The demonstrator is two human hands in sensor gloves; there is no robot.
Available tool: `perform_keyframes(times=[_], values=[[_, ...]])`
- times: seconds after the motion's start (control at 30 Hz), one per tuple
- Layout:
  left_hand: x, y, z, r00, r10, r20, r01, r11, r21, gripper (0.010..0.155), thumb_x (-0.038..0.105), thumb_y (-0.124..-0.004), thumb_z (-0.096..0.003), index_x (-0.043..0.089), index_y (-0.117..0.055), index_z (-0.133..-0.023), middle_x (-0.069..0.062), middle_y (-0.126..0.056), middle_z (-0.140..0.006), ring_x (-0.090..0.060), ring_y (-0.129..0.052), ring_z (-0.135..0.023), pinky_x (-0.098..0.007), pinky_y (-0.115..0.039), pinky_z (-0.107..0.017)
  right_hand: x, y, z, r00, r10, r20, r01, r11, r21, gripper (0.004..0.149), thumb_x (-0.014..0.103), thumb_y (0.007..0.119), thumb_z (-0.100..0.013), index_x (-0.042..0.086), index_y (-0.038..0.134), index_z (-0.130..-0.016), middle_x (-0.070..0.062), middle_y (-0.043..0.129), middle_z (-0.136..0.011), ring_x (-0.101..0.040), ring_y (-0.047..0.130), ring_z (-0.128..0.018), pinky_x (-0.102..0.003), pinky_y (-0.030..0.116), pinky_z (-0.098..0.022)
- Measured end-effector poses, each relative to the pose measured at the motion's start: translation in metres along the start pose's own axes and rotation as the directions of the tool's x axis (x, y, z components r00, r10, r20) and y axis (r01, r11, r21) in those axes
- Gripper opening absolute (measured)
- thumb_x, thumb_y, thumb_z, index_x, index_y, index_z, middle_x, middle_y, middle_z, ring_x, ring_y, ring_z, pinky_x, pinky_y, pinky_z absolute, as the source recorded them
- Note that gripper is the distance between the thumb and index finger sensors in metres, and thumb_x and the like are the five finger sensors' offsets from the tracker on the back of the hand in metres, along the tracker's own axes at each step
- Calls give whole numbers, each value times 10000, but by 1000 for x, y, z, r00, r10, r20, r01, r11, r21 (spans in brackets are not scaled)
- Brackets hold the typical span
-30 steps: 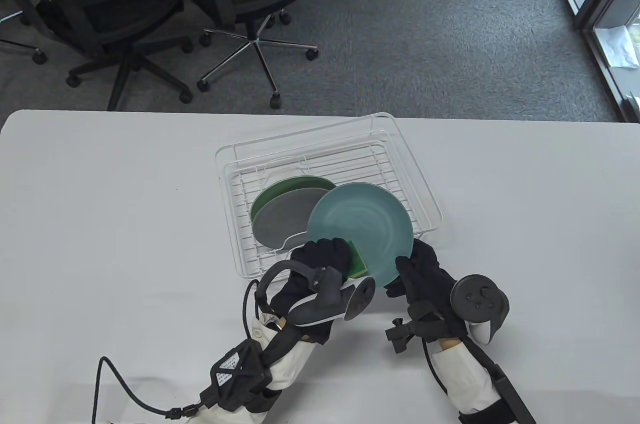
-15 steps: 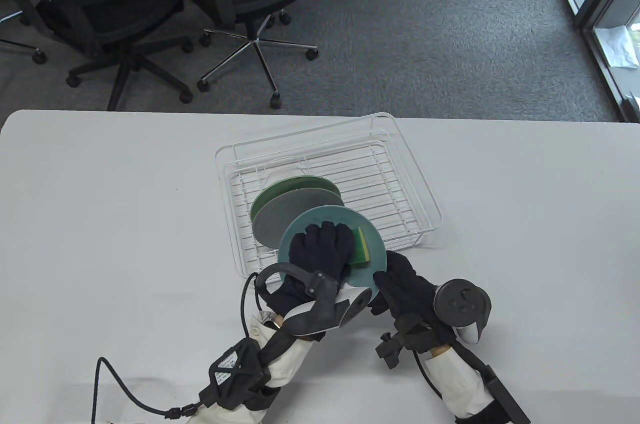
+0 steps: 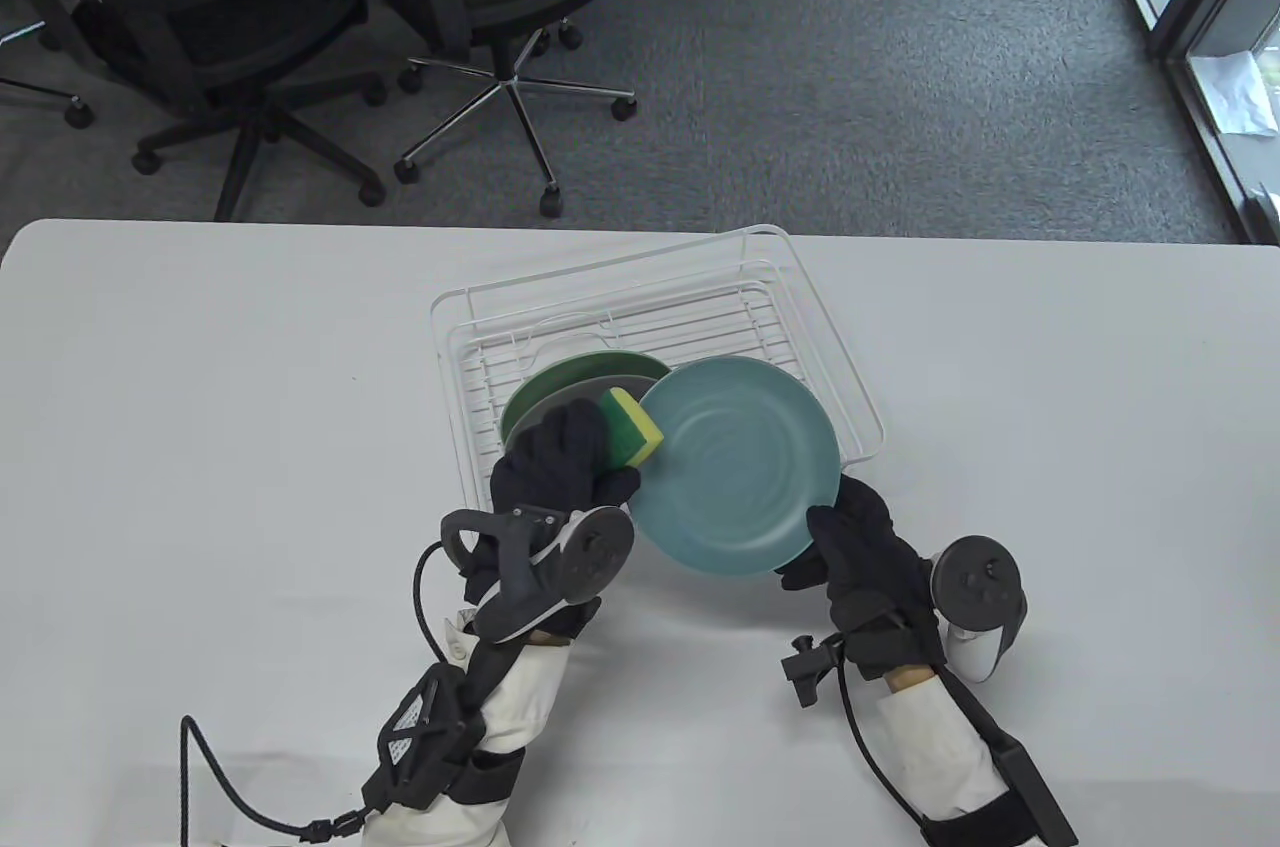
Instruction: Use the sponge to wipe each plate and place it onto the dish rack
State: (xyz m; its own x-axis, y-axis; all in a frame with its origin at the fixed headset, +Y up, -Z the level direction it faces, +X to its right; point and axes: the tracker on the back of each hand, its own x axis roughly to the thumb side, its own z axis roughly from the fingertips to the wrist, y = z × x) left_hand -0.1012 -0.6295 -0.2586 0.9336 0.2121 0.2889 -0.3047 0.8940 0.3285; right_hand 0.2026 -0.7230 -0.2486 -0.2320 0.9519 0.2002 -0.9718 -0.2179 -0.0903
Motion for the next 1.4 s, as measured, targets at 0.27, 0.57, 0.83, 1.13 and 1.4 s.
perform_keyframes(times=[0.27, 0.57, 0.83, 1.13, 1.4], values=[[-17, 1, 0, 855, 517, -32, -518, 855, -21, 730, 455, -759, -506, 11, -615, -1067, -251, -823, -977, -433, -935, -786, -530, -828, -556, -8, 0, -1, 985, -168, -50, 170, 985, 40, 500, 165, 604, -624, -168, 468, -972, -259, 836, -718, -249, 1003, -456, -214, 945, -329], [-8, 4, 4, 804, 595, 17, -595, 804, 8, 733, 455, -755, -510, 2, -610, -1067, -262, -819, -974, -439, -929, -785, -533, -823, -557, -10, 8, 0, 978, -182, -99, 191, 976, 101, 628, 205, 685, -607, -216, 400, -976, -259, 799, -751, -252, 980, -496, -253, 920, -356], [15, 2, 9, 772, 629, 88, -629, 777, -32, 741, 460, -751, -511, -5, -598, -1067, -264, -813, -974, -438, -927, -783, -531, -823, -559, -23, 18, 3, 964, -168, -207, 187, 979, 77, 625, 185, 687, -599, -236, 402, -962, -243, 797, -717, -213, 979, -468, -220, 926, -331], [44, -1, 17, 722, 674, 159, -660, 739, -136, 745, 468, -745, -515, -5, -587, -1069, -263, -808, -977, -436, -924, -787, -530, -822, -562, -28, 30, 7, 910, -292, -295, 333, 938, 98, 604, 194, 638, -617, -216, 383, -980, -211, 795, -735, -172, 977, -488, -185, 928, -350], [59, -17, 19, 738, 652, 175, -618, 757, -213, 743, 468, -741, -517, -3, -586, -1070, -262, -809, -978, -436, -924, -788, -530, -821, -563, -35, 34, 9, 845, -423, -328, 473, 876, 90, 589, 203, 635, -621, -145, 390, -1027, -188, 813, -751, -153, 986, -500, -168, 937, -362]])
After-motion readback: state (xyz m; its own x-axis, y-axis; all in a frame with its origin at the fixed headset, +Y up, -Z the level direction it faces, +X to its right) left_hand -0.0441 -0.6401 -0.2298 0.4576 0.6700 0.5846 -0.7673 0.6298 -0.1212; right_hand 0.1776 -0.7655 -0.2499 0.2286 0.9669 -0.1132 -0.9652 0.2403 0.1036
